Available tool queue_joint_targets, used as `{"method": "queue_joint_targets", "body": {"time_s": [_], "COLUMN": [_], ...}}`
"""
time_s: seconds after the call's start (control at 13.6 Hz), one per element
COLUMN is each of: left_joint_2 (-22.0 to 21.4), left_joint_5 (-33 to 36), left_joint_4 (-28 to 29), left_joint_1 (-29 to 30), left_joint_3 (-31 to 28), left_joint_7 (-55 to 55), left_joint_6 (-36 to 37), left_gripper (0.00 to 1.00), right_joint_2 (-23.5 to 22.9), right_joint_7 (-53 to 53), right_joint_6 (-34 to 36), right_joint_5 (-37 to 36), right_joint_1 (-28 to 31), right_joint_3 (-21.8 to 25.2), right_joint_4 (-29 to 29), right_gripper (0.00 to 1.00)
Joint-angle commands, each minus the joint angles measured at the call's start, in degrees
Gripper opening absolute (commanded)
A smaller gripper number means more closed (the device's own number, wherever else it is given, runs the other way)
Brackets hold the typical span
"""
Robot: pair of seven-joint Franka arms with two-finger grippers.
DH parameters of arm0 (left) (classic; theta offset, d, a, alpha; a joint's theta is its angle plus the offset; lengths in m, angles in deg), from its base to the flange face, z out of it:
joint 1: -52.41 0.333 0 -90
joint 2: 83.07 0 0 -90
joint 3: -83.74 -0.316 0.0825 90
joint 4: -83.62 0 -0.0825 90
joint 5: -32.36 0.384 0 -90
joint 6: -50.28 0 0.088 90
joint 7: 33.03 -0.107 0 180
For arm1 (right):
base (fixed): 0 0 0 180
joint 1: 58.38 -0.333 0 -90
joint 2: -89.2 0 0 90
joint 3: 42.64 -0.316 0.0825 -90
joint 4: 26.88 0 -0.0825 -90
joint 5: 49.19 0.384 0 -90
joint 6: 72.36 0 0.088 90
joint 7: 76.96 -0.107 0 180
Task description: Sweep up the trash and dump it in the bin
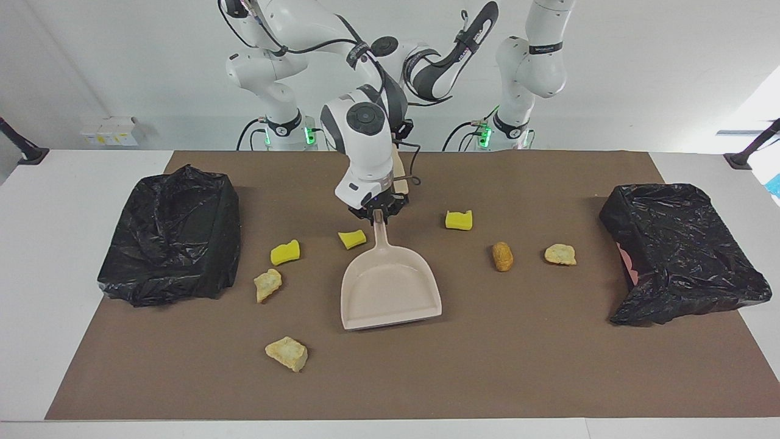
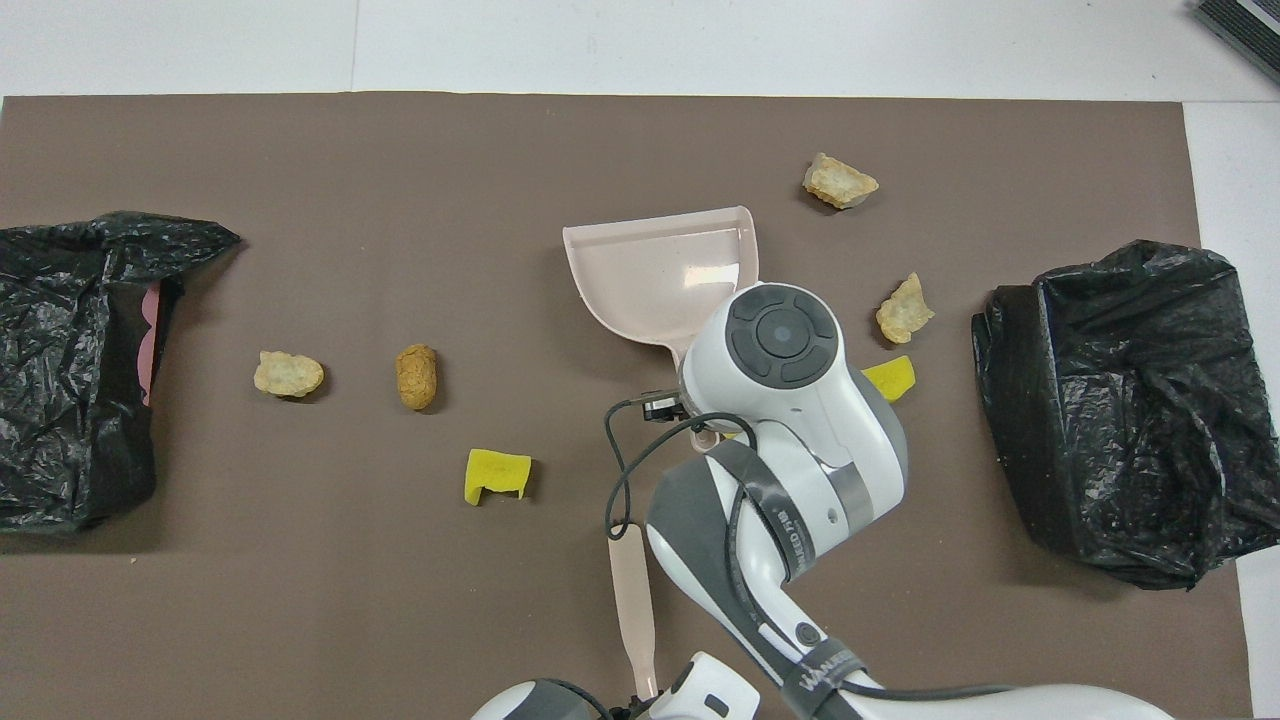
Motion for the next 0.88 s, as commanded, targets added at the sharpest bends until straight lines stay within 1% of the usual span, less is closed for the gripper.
{"method": "queue_joint_targets", "body": {"time_s": [0.0, 0.15, 0.22, 0.29, 0.37, 0.59, 0.81], "left_joint_2": [-3.73, -4.44, -4.53, -4.7, -4.88, -4.53, -4.26], "left_joint_5": [2.51, 4.28, 4.98, 4.98, 5.25, 9.02, 9.11], "left_joint_4": [0.69, 0.51, 0.08, -0.54, -1.06, -1.25, -1.24], "left_joint_1": [5.4, 9.09, 12.6, 16.29, 19.11, 26.14, 35.46], "left_joint_3": [0.39, 0.3, 0.3, 0.3, 0.3, 0.3, 0.39], "left_joint_7": [0.06, -2.91, -6.24, -8.97, -10.65, -11.63, -12.24], "left_joint_6": [4.65, 6.24, 7.21, 7.48, 7.65, 7.57, 4.42], "left_gripper": [0.0, 0.0, 0.0, 0.0, 0.0, 0.0, 0.0], "right_joint_2": [2.01, 3.15, 3.59, 3.77, 4.47, 4.92, 5.44], "right_joint_7": [11.11, 20.06, 24.98, 27.03, 28.01, 38.27, 45.49], "right_joint_6": [3.12, 4.53, 7.5, 10.57, 12.26, 12.89, 12.89], "right_joint_5": [-0.26, -3.68, -3.43, -3.43, -4.04, -4.48, -6.85], "right_joint_1": [2.91, 3.88, 4.59, 4.68, 4.94, 4.86, 3.98], "right_joint_3": [-0.16, -0.25, -0.42, -0.25, -0.33, -0.16, -0.25], "right_joint_4": [0.7, 0.61, 0.7, 0.79, 0.44, -0.09, -0.7], "right_gripper": [0.0, 0.0, 0.0, 0.0, 0.0, 0.0, 0.0]}}
